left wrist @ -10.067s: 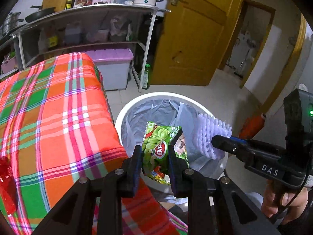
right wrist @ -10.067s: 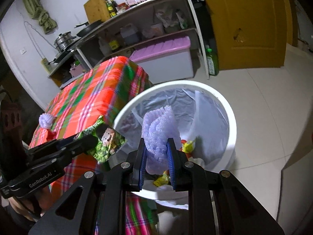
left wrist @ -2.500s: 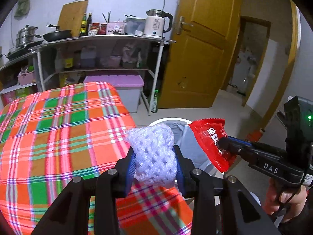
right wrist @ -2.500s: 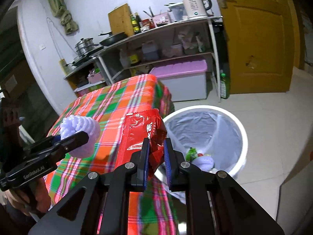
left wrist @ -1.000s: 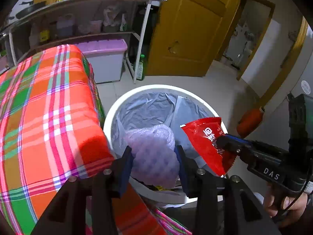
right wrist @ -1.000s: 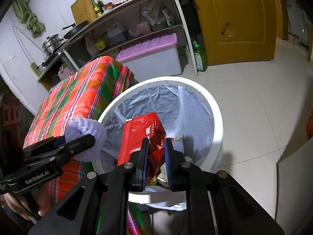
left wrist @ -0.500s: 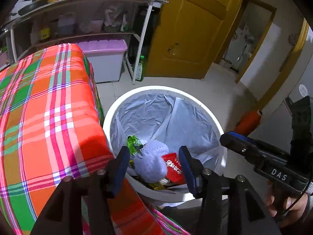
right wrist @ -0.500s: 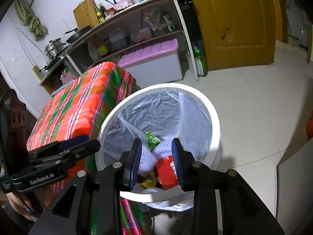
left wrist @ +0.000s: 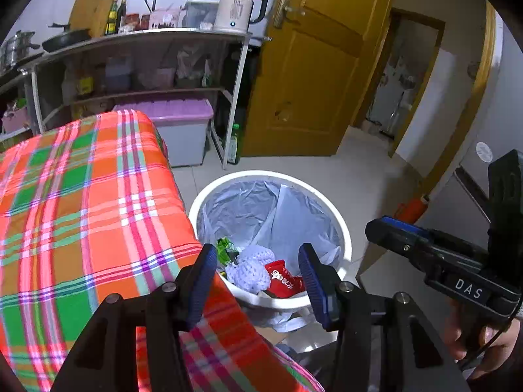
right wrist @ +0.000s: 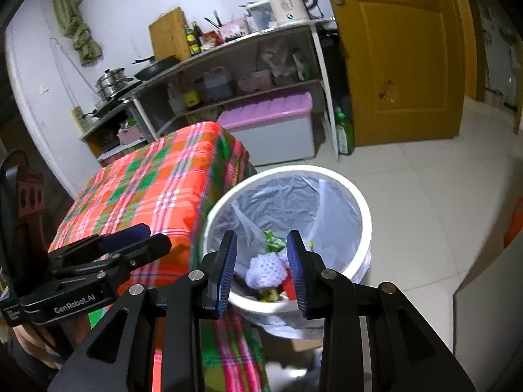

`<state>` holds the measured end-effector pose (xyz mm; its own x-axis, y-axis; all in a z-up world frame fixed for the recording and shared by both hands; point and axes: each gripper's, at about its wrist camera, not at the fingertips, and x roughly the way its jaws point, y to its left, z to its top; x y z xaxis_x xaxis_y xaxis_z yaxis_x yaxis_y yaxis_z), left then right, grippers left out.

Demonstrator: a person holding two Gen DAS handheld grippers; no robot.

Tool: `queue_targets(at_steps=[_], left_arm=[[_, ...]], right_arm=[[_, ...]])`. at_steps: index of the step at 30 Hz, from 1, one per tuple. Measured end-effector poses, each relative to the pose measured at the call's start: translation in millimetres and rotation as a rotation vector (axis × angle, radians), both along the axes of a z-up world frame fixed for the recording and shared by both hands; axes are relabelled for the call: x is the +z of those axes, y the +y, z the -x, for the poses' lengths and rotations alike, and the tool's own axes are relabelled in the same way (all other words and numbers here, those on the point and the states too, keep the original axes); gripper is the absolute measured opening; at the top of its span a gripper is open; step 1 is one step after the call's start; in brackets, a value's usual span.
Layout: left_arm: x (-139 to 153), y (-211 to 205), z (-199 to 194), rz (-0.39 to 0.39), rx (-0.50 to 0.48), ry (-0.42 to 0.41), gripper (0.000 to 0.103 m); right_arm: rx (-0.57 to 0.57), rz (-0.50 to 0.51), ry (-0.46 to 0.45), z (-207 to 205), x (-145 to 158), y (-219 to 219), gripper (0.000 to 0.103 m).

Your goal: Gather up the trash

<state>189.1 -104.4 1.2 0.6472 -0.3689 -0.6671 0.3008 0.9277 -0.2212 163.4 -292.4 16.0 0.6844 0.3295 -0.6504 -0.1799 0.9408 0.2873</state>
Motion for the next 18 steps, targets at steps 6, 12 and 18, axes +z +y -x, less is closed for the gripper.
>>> queue_targets(at_steps=[6,12,18], left_arm=[[12.2,8.3,28.2,-0.009,0.018,-0.042,0.052],[20.4,16.8,56.1,-0.030,0.046,-0.083,0.052],[28.0,24.7,83.4,-0.049,0.084,-0.120,0.052]], right_arm=[[0.025,0.013,-0.041,22.6,15.6,15.0,0.033],[0.043,0.036,-0.077,47.3,23.8,26.5,0.033],[0.058,0.067,-0.101,69.9,25.7,37.5,0.037]])
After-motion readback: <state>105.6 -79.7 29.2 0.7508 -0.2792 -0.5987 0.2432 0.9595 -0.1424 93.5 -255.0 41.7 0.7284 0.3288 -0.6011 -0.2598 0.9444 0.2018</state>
